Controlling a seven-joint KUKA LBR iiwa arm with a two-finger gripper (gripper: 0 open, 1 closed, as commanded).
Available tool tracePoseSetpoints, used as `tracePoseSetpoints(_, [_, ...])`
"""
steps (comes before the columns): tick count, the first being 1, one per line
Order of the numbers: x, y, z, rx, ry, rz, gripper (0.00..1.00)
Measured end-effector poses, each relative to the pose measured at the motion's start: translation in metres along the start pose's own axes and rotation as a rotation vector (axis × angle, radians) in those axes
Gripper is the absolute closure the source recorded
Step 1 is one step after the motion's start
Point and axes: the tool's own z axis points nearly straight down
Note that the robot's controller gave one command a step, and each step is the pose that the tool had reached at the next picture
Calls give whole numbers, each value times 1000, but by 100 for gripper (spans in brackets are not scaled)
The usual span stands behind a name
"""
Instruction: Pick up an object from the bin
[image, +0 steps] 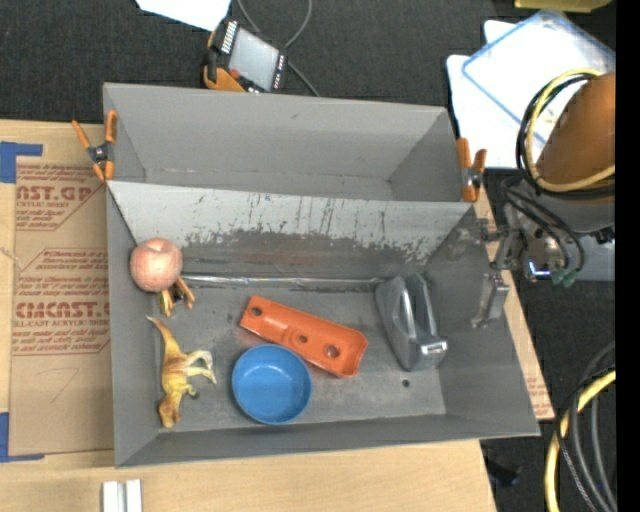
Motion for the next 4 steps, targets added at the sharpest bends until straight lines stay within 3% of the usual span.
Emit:
tracePoseSetpoints(1, [0,0,0,0,0,0,0])
tracePoseSetpoints(2, [-1,-2,66,1,-4,-181,0])
tracePoseSetpoints(3, [4,-5,84,0,-5,-133,0])
tracePoseSetpoints(4, [29,8,171,5,-17,-235,0])
